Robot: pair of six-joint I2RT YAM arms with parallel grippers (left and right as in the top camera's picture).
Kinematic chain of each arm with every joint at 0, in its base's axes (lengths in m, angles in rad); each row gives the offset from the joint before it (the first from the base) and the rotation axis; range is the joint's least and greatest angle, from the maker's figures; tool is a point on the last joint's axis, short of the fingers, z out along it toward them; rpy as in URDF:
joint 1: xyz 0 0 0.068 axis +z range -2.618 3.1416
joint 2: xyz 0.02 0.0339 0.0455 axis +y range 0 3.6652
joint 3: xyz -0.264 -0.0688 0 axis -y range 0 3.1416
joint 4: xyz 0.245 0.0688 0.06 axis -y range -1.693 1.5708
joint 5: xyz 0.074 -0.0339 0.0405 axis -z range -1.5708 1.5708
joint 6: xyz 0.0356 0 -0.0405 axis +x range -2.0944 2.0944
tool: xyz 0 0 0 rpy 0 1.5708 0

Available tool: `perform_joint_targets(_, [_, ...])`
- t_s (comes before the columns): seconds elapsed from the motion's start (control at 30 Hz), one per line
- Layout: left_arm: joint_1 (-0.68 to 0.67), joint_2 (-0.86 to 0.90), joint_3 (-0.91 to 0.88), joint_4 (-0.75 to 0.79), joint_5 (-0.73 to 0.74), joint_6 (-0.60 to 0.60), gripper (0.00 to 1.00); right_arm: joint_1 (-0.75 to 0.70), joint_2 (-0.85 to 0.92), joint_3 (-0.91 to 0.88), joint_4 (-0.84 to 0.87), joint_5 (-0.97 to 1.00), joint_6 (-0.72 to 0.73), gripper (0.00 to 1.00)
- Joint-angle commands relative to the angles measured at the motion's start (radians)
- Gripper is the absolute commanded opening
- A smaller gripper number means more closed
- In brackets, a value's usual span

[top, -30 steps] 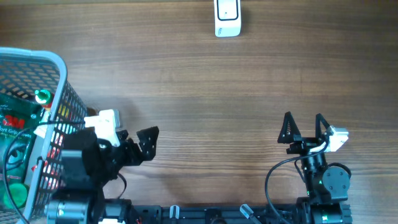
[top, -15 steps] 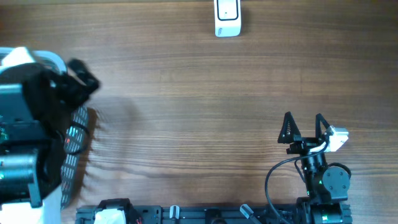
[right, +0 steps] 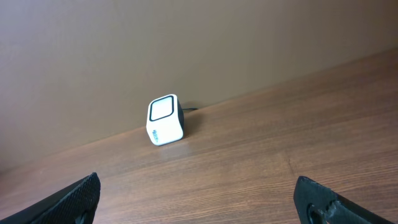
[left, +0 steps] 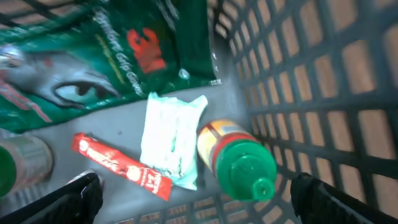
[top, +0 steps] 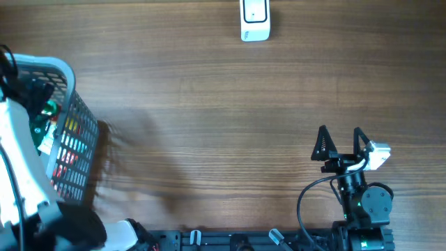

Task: Scan the item barcode
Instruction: 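Reach into the basket and grasp the red chili sauce bottle with left gripper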

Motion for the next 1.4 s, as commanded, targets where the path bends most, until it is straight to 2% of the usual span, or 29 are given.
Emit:
perform_joint_targets(0.0, [0.009,0.076,0.008,-0.002,0.115,0.079,0.99,0.003,-0.003,-0.001,0.006,0.018,-0.012,1.0])
perform_joint_targets(0.13, [0.009,0.141,-0.011,0.006,0.14,0.076,0.98,0.003,-0.003,-0.001,0.006,0.018,-0.012,1.0])
perform_joint_targets(0.33, [0.009,0.171,-0.094,0.083,0.139,0.076,0.88,0.003,-0.003,-0.001,0.006,0.018,-0.012,1.0])
perform_joint_targets(0.37, [0.009,0.171,-0.107,0.097,0.14,0.076,0.83,0.003,-0.003,-0.001,0.006,0.018,-0.012,1.0])
perform_joint_targets(0.43, [0.01,0.172,-0.111,0.101,0.139,0.076,0.66,0.003,-0.003,-0.001,0.006,0.018,-0.012,1.0])
perform_joint_targets(0.53, [0.01,0.17,-0.108,0.113,0.121,0.076,0.48,0.003,-0.003,-0.001,0.006,0.018,-0.012,1.0])
perform_joint_targets(0.67, [0.011,0.112,-0.106,0.117,0.105,0.076,0.46,0.003,-0.003,-0.001,0.006,0.018,-0.012,1.0])
perform_joint_targets(0.8, [0.011,-0.031,-0.103,0.117,0.105,0.076,0.48,0.003,-0.002,-0.001,0.006,0.018,-0.011,1.0])
perform_joint_targets(0.9, [0.011,-0.202,-0.069,0.13,0.105,0.075,0.51,0.003,0.0,-0.001,0.006,0.018,-0.011,1.0])
perform_joint_targets(0.93, [0.011,-0.254,-0.069,0.144,0.105,0.076,0.56,0.003,0.0,-0.001,0.006,0.018,-0.011,1.0])
perform_joint_targets(1.0, [0.011,-0.319,-0.069,0.173,0.098,0.076,0.73,0.003,0.0,-0.001,0.006,0.018,-0.011,1.0])
perform_joint_targets(1.1, [0.014,-0.289,-0.071,0.178,0.079,0.077,1.0,0.003,0.0,-0.001,0.006,0.018,-0.011,1.0])
perform_joint_targets(1.37, [0.073,0.044,-0.072,0.18,0.117,0.079,1.0,0.003,0.0,-0.001,0.006,0.018,-0.011,1.0])
